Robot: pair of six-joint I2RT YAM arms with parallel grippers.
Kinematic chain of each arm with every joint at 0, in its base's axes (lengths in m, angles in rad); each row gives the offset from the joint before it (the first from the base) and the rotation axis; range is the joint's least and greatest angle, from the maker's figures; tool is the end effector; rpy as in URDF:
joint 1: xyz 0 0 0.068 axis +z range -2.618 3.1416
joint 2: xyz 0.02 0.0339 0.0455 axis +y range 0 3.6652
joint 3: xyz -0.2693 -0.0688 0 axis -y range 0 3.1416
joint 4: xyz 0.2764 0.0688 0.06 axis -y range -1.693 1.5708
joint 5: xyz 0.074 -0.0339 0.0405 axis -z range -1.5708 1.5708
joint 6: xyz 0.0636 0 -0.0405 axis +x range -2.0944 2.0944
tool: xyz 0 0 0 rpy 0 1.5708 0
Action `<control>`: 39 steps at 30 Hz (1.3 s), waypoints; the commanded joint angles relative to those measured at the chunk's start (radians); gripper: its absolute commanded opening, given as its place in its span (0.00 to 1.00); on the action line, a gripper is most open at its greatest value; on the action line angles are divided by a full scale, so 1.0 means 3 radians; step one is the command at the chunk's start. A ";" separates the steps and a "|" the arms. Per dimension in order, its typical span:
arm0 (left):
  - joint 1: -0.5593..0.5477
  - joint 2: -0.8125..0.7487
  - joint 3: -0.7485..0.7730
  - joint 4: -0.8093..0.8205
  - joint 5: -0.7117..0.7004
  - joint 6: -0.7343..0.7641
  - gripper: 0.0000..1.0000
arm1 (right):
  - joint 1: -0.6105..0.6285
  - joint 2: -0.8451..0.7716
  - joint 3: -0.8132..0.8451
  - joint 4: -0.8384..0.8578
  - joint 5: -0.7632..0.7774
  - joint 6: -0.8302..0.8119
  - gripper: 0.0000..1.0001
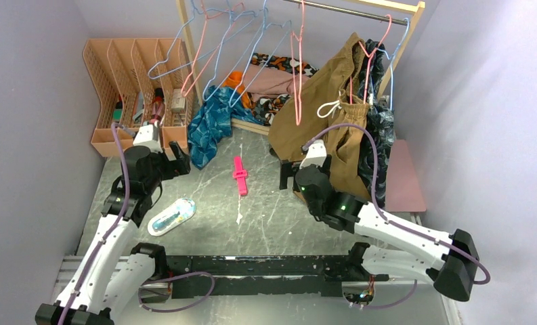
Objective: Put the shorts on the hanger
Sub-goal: Adjust the shorts at the center of the board.
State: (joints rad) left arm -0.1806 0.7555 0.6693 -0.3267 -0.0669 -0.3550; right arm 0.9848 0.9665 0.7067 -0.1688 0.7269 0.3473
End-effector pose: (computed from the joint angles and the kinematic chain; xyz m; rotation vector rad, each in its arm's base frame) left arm 0.2274 -0.0372 0.2790 -0.2170 1.9817 -0.2804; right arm 0.1790 0.1933 0.2716 -0.1493 1.8846 0.1799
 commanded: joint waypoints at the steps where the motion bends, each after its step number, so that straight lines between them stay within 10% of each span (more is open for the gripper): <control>1: -0.0019 -0.0105 0.0063 0.0051 -0.0224 0.0032 0.99 | -0.0142 0.0236 0.0090 0.0086 0.0172 0.0218 0.98; 23: -0.0083 0.0053 0.0034 0.0014 -0.0240 -0.0078 0.96 | -0.0413 0.1344 0.0207 0.1105 -0.1495 0.0746 0.81; 39: -0.0083 0.0341 0.0076 0.0069 -0.0005 -0.0223 0.93 | -0.0318 0.0326 -0.0079 0.0435 -0.1812 0.0217 0.86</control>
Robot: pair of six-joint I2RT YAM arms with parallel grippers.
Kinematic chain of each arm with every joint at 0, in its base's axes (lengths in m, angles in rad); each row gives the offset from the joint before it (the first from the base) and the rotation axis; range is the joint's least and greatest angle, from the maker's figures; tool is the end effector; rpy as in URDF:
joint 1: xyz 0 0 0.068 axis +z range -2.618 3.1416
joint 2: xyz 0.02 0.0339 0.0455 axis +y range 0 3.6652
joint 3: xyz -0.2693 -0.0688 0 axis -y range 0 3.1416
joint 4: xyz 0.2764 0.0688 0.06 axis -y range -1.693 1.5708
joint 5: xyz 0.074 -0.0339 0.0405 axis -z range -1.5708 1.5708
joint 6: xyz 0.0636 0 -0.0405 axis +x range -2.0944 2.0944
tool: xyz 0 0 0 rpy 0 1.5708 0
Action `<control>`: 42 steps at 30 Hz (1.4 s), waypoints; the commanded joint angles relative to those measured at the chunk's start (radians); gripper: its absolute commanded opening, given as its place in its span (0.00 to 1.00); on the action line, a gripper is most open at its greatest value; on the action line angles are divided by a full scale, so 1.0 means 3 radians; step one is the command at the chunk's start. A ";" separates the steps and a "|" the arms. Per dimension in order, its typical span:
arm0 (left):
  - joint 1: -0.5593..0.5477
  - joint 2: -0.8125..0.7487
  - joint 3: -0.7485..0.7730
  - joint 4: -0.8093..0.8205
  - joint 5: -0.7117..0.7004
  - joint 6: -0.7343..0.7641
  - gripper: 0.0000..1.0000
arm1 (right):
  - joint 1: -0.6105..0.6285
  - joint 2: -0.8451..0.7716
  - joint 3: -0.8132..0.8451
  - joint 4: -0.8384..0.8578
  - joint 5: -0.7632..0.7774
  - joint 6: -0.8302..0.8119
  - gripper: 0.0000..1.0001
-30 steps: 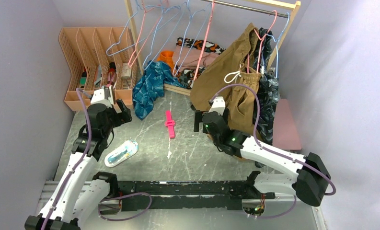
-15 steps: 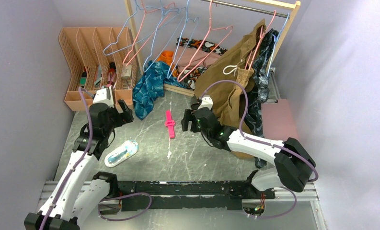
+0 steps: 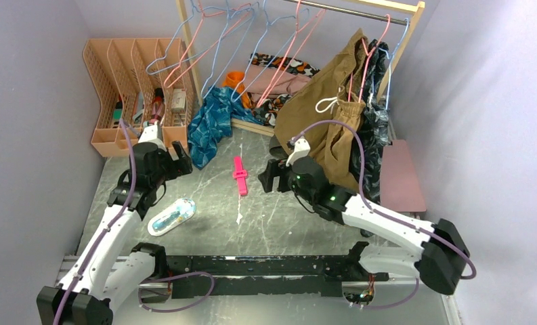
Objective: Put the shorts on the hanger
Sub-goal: Adjust the shorts at the center of the board.
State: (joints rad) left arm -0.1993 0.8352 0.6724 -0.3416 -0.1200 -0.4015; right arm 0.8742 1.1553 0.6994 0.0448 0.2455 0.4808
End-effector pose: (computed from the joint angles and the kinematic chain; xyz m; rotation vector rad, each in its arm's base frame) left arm 0.2385 -0.0404 0.2613 -0.2832 2.0610 -0.2438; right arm 0.2109 0.2281 0.2378 -0.2345 2.0115 0.6347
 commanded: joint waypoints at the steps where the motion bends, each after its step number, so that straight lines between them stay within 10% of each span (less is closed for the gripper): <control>1: -0.0018 0.0117 0.0091 0.0129 0.0199 -0.0088 0.93 | 0.0065 -0.0390 -0.0056 -0.0342 -0.0248 -0.0261 0.86; 14: -0.0016 0.0589 0.0429 0.0303 0.0233 -0.0191 0.93 | 0.0323 -0.1028 0.0189 -0.0889 -0.1022 -0.0751 0.86; 31: -0.0023 0.1735 0.0572 0.1045 0.0714 -0.0756 0.77 | 0.1014 0.0147 0.0175 0.0320 0.0356 -0.0722 0.83; 42: -0.0170 0.2669 0.0897 0.0837 0.0118 -0.0778 0.60 | 0.1013 -0.0329 0.0051 -0.0154 0.0613 -0.0718 0.83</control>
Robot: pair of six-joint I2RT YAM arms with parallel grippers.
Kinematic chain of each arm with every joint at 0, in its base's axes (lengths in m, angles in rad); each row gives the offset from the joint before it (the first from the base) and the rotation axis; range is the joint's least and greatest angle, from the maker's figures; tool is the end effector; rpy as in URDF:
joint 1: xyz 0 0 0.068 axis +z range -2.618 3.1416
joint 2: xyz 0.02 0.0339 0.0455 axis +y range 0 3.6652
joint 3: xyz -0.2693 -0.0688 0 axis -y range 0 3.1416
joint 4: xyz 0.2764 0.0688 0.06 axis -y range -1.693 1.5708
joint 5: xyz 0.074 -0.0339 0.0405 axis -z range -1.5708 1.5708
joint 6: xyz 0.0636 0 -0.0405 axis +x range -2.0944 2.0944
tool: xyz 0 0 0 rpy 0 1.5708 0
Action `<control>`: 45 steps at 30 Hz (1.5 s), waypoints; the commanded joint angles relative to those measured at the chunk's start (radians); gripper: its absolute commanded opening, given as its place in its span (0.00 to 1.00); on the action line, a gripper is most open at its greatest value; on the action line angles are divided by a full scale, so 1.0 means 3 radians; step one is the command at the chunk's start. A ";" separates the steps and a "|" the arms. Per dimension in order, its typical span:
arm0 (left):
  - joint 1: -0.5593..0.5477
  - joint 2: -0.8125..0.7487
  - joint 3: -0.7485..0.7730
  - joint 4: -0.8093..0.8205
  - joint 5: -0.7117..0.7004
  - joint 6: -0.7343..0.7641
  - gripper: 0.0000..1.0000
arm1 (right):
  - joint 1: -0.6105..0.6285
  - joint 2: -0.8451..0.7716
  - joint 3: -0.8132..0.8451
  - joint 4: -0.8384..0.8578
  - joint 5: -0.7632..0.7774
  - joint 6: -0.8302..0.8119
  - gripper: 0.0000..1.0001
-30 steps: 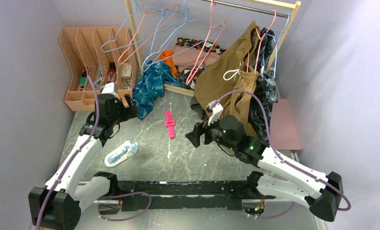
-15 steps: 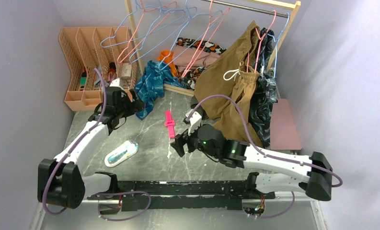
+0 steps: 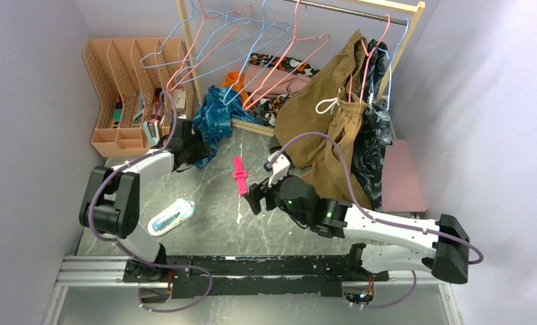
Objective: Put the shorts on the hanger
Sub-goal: Adjust the shorts at the center of the board.
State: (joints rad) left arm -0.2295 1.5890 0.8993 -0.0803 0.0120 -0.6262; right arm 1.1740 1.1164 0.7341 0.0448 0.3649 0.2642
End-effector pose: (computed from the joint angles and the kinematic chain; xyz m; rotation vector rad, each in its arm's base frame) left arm 0.3651 -0.0861 0.1574 -0.4636 2.3372 -0.4314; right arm 0.1394 0.2739 0.2639 -0.6177 1.8342 0.6297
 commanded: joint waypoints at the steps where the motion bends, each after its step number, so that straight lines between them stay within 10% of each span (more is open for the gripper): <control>1: -0.0080 0.0202 0.0148 -0.0035 -0.0422 -0.0018 0.59 | 0.0016 -0.0233 -0.0057 -0.0193 0.0235 0.0000 0.83; 13: -0.0145 0.0612 0.0331 -0.0155 -0.0784 -0.0002 0.59 | 0.0014 -0.0488 -0.0004 -0.0413 0.0320 -0.0022 0.83; 20: -0.0184 0.0639 0.0212 -0.0114 -0.0629 0.0045 0.08 | 0.0014 -0.0581 -0.0033 -0.0452 0.0442 -0.0082 0.84; 39: -0.0231 -0.1939 0.0389 -0.1291 -0.0354 0.0236 0.07 | 0.0013 -0.0993 0.0190 -0.0670 0.0841 -0.0368 0.84; 45: -0.0231 -0.2219 0.1175 -0.1547 -0.0011 0.0372 0.07 | 0.0014 -0.1067 0.0299 -0.0762 0.0833 -0.0371 0.84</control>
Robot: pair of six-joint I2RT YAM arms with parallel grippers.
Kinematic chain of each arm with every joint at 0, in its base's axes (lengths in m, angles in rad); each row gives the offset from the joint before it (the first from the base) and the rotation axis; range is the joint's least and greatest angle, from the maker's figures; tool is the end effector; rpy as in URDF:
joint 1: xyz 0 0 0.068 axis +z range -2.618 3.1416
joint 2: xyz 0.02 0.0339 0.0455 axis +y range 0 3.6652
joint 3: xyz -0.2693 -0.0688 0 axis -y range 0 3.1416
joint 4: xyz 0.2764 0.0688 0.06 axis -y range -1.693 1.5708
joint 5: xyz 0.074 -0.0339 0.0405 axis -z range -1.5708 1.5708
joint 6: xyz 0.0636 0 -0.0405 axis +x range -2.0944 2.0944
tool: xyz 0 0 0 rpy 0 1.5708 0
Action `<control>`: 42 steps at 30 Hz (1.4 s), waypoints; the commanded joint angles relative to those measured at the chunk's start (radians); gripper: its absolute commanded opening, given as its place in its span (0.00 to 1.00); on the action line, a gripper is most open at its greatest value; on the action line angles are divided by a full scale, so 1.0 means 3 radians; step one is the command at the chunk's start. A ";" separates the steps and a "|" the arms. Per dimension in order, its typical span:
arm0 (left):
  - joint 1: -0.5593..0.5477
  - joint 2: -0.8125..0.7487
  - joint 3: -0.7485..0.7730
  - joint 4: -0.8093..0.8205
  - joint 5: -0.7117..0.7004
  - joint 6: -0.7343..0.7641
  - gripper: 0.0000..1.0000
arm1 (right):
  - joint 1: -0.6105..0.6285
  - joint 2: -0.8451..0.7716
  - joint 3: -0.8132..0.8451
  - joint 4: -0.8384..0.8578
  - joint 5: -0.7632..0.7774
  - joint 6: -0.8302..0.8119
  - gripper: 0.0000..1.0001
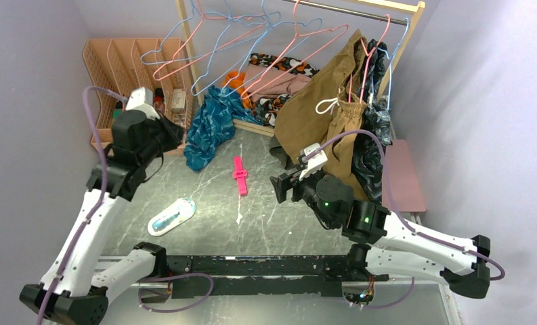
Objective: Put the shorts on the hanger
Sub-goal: Adjust the shorts at the center of the board.
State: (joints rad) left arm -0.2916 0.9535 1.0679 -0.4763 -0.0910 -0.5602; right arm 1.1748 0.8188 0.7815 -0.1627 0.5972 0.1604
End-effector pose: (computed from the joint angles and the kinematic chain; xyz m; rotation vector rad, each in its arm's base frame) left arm 0.2510 -0.0693 0.3756 -0.3235 1.9343 -0.4781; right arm 0.1250 0.2063 0.3347 -0.4528 1.6978 0.4507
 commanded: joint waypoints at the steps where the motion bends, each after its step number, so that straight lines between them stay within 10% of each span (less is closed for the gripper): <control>1: -0.0022 -0.0046 0.0828 -0.0314 0.0408 0.0221 0.07 | 0.0011 -0.0072 0.0154 -0.0076 0.0053 -0.0022 0.84; 4: -0.0024 0.0136 0.0895 -0.0618 0.0568 0.0292 0.10 | 0.0010 -0.0038 0.0167 -0.0087 0.0002 0.0038 0.84; 12: -0.0020 -0.0035 -0.0563 0.0148 0.0257 -0.0135 1.00 | 0.0010 -0.0004 0.0141 -0.0116 -0.0128 0.0179 0.84; 34: 0.0086 0.2216 -0.0533 0.1118 -0.0566 -0.0141 0.87 | 0.0012 -0.0037 0.0011 -0.0092 -0.0298 0.0252 0.84; 42: 0.0154 0.2633 -0.0423 0.1179 -0.0432 -0.0101 0.61 | 0.0012 -0.0107 0.0046 -0.0160 -0.0278 0.0247 0.84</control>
State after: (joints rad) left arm -0.2527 1.7031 0.9127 -0.1524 -0.2283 -0.5941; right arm 1.1748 0.8120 0.7910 -0.2031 0.5156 0.2279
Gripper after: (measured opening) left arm 0.658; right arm 0.844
